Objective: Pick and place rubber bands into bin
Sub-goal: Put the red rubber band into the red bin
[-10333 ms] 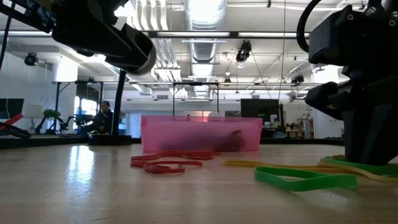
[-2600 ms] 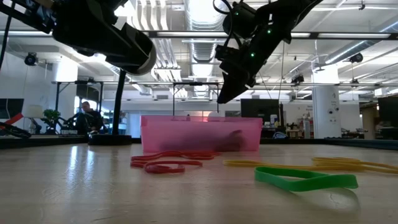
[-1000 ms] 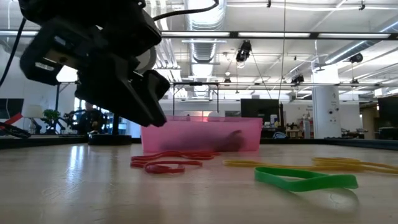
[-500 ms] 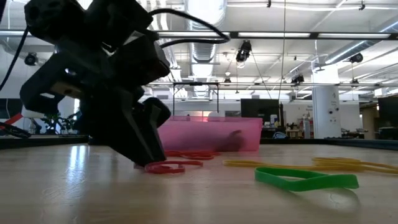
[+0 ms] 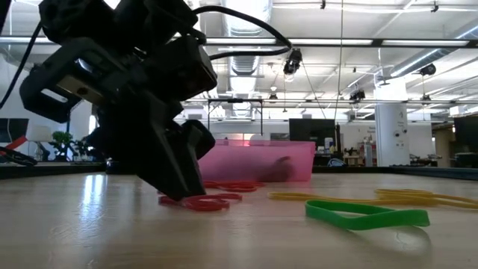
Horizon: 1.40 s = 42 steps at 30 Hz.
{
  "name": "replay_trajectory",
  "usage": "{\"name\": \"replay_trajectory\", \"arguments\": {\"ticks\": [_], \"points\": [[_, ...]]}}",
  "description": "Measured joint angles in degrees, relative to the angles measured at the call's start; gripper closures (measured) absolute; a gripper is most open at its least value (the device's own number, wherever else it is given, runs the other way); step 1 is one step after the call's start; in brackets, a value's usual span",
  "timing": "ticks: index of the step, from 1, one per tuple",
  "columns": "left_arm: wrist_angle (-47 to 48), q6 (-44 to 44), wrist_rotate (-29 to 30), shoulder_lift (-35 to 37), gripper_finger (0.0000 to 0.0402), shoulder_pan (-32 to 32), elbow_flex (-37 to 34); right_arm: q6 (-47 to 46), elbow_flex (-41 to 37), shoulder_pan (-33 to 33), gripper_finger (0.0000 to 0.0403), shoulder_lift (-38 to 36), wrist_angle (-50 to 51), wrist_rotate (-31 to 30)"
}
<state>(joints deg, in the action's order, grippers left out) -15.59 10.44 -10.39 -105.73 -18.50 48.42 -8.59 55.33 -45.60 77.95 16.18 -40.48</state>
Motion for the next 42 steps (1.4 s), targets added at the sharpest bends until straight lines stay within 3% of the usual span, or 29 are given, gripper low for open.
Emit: {"name": "replay_trajectory", "arguments": {"ticks": [14, 28, 35, 39, 42], "points": [[-3.2, -0.3, -1.3, -0.1, 0.0281, -0.1, 0.3, 0.0, -0.3, 0.0, 0.0333, 0.0, 0.0, 0.0], [-4.3, -1.1, -1.3, -9.9, 0.0281, -1.4, 7.3, 0.1, -0.3, 0.0, 0.0326, 0.0, -0.1, 0.0], [-4.2, -2.1, 2.6, -10.0, 0.0281, -1.7, 6.8, -0.3, -0.3, 0.0, 0.0335, 0.0, -0.1, 0.2], [-3.9, -1.9, 3.0, -10.0, 0.03, -1.6, 6.8, -0.4, -0.3, 0.0, 0.0332, 0.0, -0.1, 0.2], [-3.9, -2.1, 3.7, -10.0, 0.0339, -1.6, 6.7, -0.5, -0.3, 0.0, 0.0329, 0.0, 0.0, 0.2]]}}
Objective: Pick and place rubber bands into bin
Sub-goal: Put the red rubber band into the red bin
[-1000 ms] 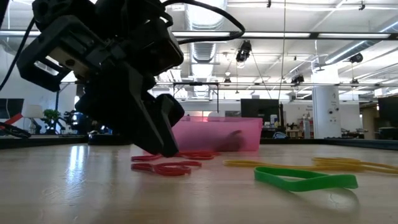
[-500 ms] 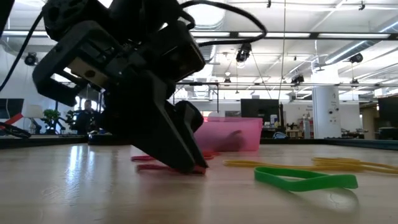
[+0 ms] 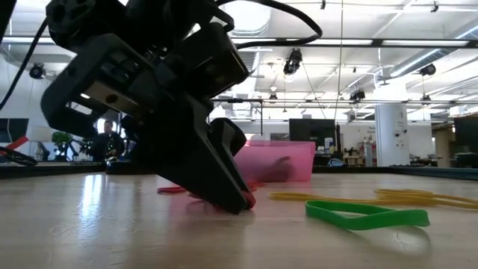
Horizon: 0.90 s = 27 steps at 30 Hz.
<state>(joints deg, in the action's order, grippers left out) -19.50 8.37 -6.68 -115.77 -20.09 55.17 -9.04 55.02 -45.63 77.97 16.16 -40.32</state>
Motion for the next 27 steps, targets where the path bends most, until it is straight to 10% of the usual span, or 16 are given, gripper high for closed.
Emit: {"name": "replay_trajectory", "arguments": {"ticks": [16, 27], "points": [[7.6, -4.0, 1.9, 8.9, 0.0401, 0.1, -0.5, 0.0, 0.0, 0.0, 0.0337, 0.0, 0.3, 0.0], [16.4, -13.6, 17.3, 26.4, 0.0401, 0.8, -0.6, 0.0, 0.0, 0.0, 0.0341, 0.0, 1.0, 0.0]]}}
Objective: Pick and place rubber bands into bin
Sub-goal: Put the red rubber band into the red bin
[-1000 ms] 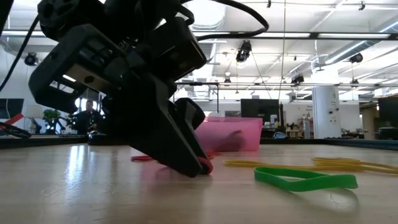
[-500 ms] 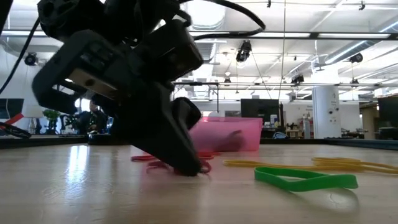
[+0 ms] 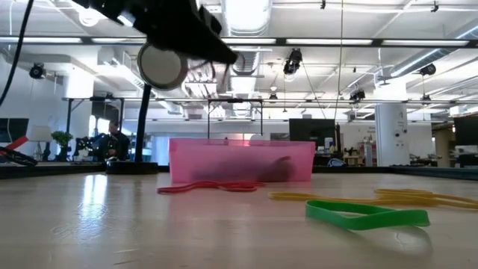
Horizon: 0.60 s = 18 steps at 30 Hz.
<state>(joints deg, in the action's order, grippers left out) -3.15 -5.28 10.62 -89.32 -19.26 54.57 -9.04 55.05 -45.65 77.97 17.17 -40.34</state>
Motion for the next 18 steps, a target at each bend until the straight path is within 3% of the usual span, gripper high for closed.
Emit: {"name": "replay_trajectory", "arguments": {"ticks": [7, 18], "points": [[0.4, -8.3, 9.5, 5.1, 0.0402, 4.8, -0.1, 0.0, 0.0, 0.0, 0.0342, 0.0, 0.1, 0.0], [0.8, -7.8, 10.5, 5.4, 0.0402, 17.8, -0.2, 0.0, 0.0, 0.0, 0.0344, 0.0, 0.6, 0.0]]}}
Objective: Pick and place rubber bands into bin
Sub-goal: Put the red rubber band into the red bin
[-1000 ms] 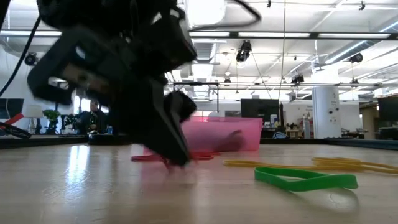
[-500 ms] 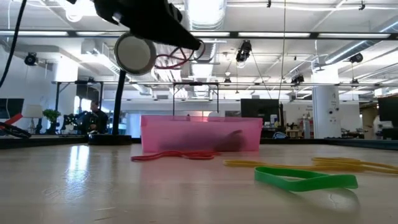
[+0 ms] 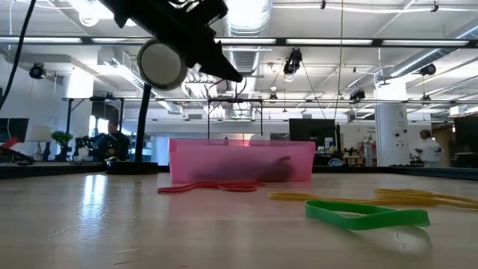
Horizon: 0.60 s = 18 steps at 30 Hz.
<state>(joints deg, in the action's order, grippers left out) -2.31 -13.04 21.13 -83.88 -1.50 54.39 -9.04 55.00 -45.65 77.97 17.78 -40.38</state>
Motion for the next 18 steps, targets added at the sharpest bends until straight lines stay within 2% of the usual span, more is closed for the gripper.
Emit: {"name": "replay_trajectory", "arguments": {"ticks": [6, 13, 18], "points": [[-0.1, 3.7, -0.3, 0.0, 0.0402, 4.3, 0.0, 0.0, 0.0, 0.0, 0.0342, 0.0, 0.2, 0.0], [0.4, 2.3, -2.0, 0.0, 0.04, 4.9, -0.1, 0.0, 0.0, 0.0, 0.0343, 0.0, 0.4, 0.0], [1.9, 2.1, -2.0, 0.0, 0.0362, 5.3, -0.2, 0.0, -0.1, 0.0, 0.0342, 0.0, 0.4, 0.0]]}}
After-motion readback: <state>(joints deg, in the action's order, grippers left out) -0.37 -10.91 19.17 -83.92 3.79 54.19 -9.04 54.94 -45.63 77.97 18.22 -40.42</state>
